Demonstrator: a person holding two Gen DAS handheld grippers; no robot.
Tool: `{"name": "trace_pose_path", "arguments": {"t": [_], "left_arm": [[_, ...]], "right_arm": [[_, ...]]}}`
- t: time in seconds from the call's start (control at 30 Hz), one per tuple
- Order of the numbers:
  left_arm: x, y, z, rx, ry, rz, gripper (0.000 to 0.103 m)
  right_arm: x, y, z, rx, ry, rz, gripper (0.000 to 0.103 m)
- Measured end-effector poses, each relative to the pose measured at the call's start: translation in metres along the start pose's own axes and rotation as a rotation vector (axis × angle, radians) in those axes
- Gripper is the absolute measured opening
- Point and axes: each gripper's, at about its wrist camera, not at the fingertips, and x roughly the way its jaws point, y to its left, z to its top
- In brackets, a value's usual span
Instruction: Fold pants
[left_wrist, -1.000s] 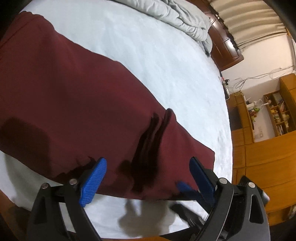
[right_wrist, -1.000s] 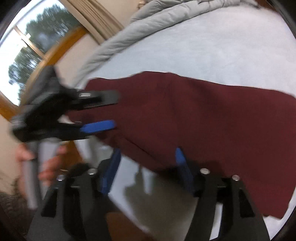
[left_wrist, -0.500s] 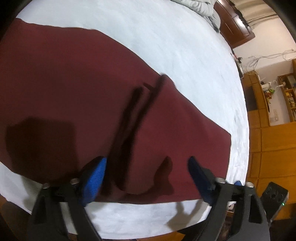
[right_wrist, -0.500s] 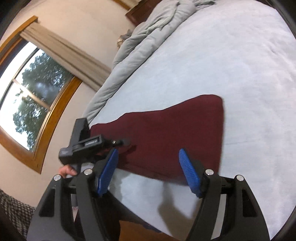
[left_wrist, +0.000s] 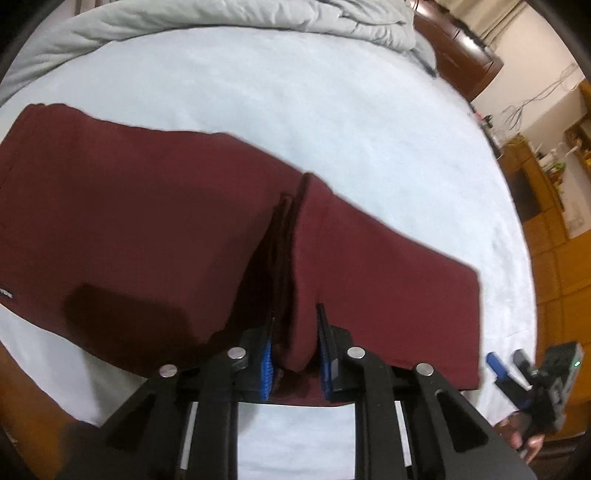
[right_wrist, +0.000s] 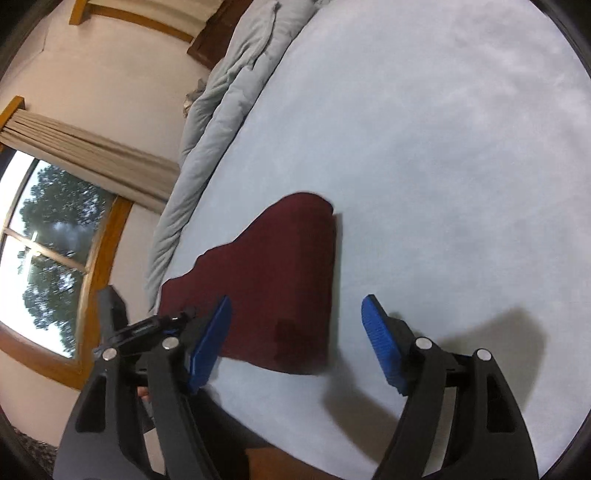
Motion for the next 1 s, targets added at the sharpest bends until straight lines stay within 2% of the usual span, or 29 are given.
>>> {"name": "trace_pose_path", "arguments": {"t": [0.07, 0.13, 0.27, 0.37, 0.43, 0.5, 0.6, 0.7, 0.73, 0.83, 0.87, 0.93, 1.0], "left_arm": [[0.01, 0.003, -0.003, 0.006, 0.021, 0.0, 0.02], [0.018, -0.007, -0.001, 0.02, 0.007, 0.013, 0.021], [0.024, -0.001, -0.002, -0.011, 0.005, -0.013, 0.025], [0.019, 0.024, -0.012, -0.016, 0.004, -0.029, 0.026], [0.014, 0.034, -0.014, -0.015, 0.003, -0.028, 0.027], [0.014, 0.03, -0.014, -0.01, 0.009, -0.029, 0.029], [0.009, 0.023, -0.014, -0.001, 0.012, -0.053, 0.029], [0.008, 0.017, -0.017, 0.028, -0.005, -0.044, 0.031], [0.011, 0.02, -0.019, 0.024, 0.0, -0.038, 0.031], [0.021, 0.023, -0.021, 0.018, 0.0, -0.029, 0.033], [0.021, 0.02, -0.022, 0.029, -0.005, -0.025, 0.033], [0.02, 0.014, -0.023, 0.044, -0.012, -0.01, 0.034], [0.018, 0.01, -0.023, 0.064, -0.01, -0.002, 0.037]], "right_arm": [[0.014, -0.003, 0.003, 0.019, 0.046, 0.025, 0.073], [0.031, -0.002, 0.004, 0.021, 0.094, 0.035, 0.073], [0.055, -0.008, 0.005, 0.056, 0.177, 0.084, 0.073], [0.077, -0.01, -0.001, 0.069, 0.255, 0.124, 0.06], [0.078, -0.009, -0.002, 0.083, 0.249, 0.146, 0.042], [0.068, -0.007, 0.0, 0.114, 0.232, 0.195, 0.035], [0.044, 0.014, 0.003, 0.076, 0.196, 0.233, 0.032], [0.03, 0.037, -0.001, -0.032, 0.171, 0.182, 0.032], [0.034, 0.039, -0.003, -0.061, 0.181, 0.118, 0.032], [0.056, 0.009, -0.006, 0.001, 0.233, 0.006, 0.033], [0.062, -0.006, -0.006, 0.043, 0.25, -0.01, 0.033], [0.063, -0.019, -0.006, 0.105, 0.253, 0.051, 0.035], [0.055, -0.007, -0.004, 0.036, 0.249, 0.01, 0.041]]}}
